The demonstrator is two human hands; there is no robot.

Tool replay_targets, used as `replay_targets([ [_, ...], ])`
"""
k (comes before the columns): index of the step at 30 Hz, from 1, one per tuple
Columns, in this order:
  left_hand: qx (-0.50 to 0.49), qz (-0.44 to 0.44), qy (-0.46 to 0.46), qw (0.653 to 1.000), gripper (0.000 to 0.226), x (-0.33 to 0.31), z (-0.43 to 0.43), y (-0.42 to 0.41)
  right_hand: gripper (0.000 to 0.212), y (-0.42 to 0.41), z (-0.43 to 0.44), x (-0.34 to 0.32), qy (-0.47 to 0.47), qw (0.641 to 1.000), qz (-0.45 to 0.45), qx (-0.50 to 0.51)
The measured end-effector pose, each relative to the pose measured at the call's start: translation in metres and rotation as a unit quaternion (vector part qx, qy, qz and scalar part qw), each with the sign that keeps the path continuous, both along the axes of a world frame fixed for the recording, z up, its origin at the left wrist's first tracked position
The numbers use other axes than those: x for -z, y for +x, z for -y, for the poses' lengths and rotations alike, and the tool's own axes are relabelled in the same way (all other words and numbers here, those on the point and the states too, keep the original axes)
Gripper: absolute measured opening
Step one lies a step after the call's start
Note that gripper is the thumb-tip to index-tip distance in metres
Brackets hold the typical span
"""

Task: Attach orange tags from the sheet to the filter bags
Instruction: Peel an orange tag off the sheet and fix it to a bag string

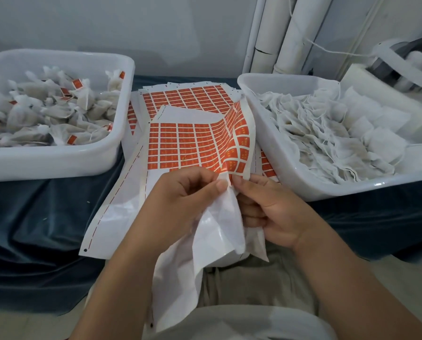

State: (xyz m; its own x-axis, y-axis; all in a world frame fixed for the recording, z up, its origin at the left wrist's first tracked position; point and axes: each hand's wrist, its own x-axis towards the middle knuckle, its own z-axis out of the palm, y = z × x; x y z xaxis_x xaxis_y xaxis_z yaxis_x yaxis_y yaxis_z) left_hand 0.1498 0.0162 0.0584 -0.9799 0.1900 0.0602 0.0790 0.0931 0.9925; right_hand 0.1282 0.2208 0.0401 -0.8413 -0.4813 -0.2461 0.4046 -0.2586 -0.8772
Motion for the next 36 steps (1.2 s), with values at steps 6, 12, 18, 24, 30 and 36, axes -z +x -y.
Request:
replay_targets([
  [6,-0.001,-0.005,-0.069,0.998,0.033,-0.004,-0.004,0.001,0.036,0.002,0.005,-0.001,0.006,0.999,0.031,-0.010],
  [12,-0.049,-0.014,-0.081,0.995,0.016,0.002,-0.004,-0.003,0.035,0.011,0.010,-0.012,0.349,0.871,-0.271,0.214],
  [18,-0.050,-0.038,-0.081,0.995,0.020,-0.001,-0.001,-0.003,0.018,0.020,0.017,-0.019,0.385,0.813,-0.398,0.181],
  [24,-0.026,0.002,-0.043,0.999,0.031,-0.001,0.003,-0.002,0.008,0.016,0.011,-0.021,0.288,0.893,-0.315,0.145],
  [30,-0.003,0.043,0.028,0.999,0.021,-0.004,0.001,0.000,0.009,0.020,0.018,-0.017,0.328,0.835,-0.405,0.178],
  [36,-0.020,0.028,0.017,0.999,0.027,-0.003,0.004,-0.002,0.014,0.022,0.014,-0.023,0.419,0.728,-0.511,0.181],
])
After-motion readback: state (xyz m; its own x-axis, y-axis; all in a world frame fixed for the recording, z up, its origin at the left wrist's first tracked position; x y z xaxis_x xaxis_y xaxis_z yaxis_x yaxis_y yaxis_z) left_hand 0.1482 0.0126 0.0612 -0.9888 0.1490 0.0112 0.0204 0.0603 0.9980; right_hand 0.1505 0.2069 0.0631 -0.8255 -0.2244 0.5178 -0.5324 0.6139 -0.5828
